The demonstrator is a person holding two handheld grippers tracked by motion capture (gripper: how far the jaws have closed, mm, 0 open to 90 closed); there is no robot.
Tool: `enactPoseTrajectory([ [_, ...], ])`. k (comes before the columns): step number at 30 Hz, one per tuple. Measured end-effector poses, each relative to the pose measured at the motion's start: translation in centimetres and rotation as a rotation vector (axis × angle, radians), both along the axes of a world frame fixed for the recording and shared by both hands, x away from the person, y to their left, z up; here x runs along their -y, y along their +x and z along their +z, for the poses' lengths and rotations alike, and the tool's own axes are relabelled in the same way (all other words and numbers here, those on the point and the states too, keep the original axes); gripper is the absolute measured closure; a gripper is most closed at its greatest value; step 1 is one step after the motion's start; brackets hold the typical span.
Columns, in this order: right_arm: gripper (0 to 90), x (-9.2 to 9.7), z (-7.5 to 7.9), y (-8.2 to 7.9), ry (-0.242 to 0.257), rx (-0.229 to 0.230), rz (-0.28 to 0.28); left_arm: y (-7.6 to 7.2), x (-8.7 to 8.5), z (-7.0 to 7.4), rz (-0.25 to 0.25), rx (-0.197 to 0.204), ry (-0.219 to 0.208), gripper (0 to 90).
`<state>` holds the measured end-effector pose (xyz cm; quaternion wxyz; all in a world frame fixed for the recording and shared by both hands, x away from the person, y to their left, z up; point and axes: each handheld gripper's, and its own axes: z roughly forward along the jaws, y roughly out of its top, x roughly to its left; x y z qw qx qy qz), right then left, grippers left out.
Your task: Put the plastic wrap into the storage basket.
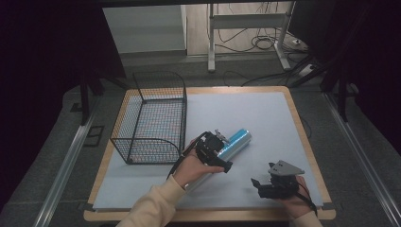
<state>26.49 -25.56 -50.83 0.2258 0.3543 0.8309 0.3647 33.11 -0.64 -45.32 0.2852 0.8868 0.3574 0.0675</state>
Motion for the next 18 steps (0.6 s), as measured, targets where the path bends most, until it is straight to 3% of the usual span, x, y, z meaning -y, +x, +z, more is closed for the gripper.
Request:
enactPoseTrajectory([
  [9, 13.6, -0.1, 0.0, 0.0, -0.008, 0.006, 0.001, 2.9, 1.4, -1.8, 0.03, -0.082, 0.068, 14.8],
  [15, 13.8, 0.0, -0.1, 0.0, -0.014, 0.004, 0.001, 3.7, 1.7, -3.0, 0.027, -0.125, 0.128, 14.8],
  [18, 13.8, 0.0, -0.2, 0.1, -0.02, 0.004, 0.0, 4.1, 1.6, -3.5, 0.028, -0.153, 0.136, 17.4],
])
